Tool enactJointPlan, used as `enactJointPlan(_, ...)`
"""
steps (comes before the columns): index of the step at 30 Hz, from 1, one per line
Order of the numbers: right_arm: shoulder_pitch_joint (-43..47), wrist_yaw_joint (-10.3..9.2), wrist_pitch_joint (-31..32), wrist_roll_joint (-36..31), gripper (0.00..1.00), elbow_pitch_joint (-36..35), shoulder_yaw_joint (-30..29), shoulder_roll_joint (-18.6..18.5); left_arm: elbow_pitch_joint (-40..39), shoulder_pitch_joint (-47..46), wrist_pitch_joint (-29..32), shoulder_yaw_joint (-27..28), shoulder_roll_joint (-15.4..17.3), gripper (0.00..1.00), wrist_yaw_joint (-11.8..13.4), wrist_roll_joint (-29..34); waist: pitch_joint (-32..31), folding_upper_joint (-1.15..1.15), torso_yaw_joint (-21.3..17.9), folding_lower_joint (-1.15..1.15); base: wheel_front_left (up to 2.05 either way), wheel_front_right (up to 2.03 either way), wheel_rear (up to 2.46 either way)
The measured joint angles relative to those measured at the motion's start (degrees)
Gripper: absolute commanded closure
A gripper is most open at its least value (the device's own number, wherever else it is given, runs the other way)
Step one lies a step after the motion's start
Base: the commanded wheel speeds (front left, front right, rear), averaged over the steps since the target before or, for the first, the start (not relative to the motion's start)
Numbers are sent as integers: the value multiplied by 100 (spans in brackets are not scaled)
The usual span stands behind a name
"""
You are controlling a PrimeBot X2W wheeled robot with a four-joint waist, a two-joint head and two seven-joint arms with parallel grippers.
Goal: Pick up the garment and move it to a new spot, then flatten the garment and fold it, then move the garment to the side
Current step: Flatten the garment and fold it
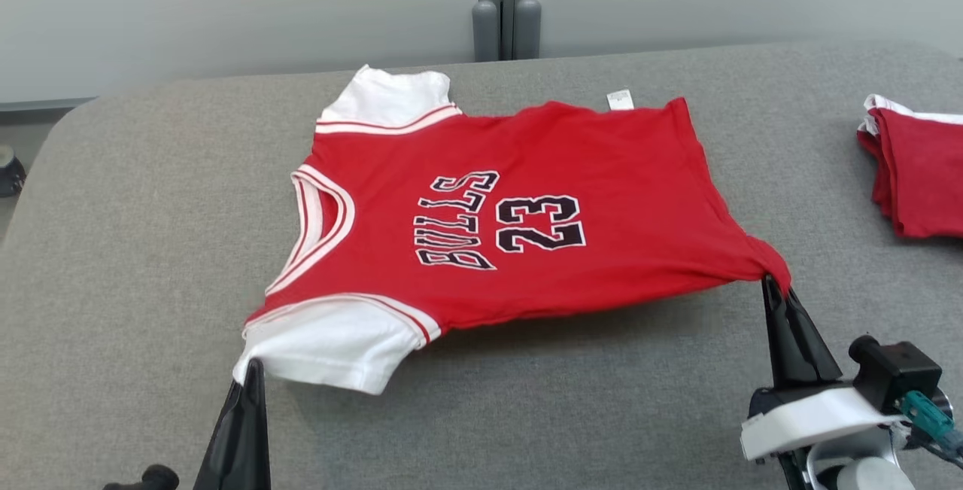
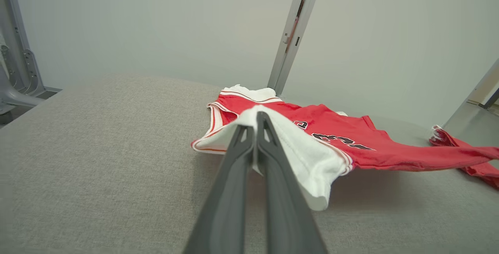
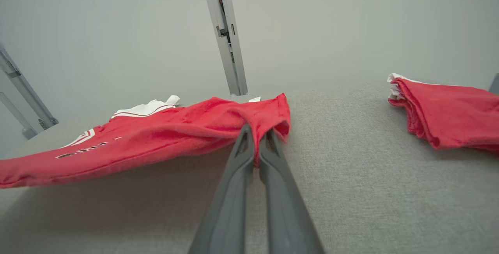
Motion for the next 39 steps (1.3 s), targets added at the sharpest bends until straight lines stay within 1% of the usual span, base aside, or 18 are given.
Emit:
enactJointPlan(3,388,-1,216,-5,100,-346,-45,2,-222,310,182,-35,40,100,73,-11,-102,0,32,0,0,0,0)
enactJointPlan(6,598,-1,366,98,100,-391,-40,5,-188,472,285,-114,35,100,88,-81,-116,0,41,0,0,0,0)
enactJointPlan(12,609,-1,442,247,100,218,-31,7,437,385,311,-279,-51,100,-57,-213,-51,0,30,0,0,0,0)
enactJointPlan(15,475,-1,421,304,100,579,1,10,797,206,269,-307,-93,100,-140,-281,-4,0,27,0,0,0,0)
enactJointPlan(19,297,-1,359,359,100,956,47,9,1072,-66,225,-303,-122,100,-207,-310,59,0,35,0,0,0,0)
enactJointPlan(23,65,-1,283,399,100,1226,107,9,1315,-512,201,-337,-167,100,-266,-330,140,0,48,0,0,0,0)
enactJointPlan(24,-2,-1,256,430,100,1265,125,9,1407,-664,165,-332,-165,100,-314,-313,164,0,50,0,0,0,0)
enactJointPlan(28,-357,-1,185,557,100,1399,120,12,1801,-1474,92,-341,-179,100,-405,-237,296,0,45,0,0,0,0)
enactJointPlan(34,-892,-1,131,632,100,1634,67,11,2568,-2558,-109,-279,-213,100,-486,-120,511,0,6,0,0,0,0)
enactJointPlan(39,-1280,-1,64,630,100,1871,98,11,3232,-3249,-267,-216,-288,100,-555,-70,708,0,-43,0,0,0,0)
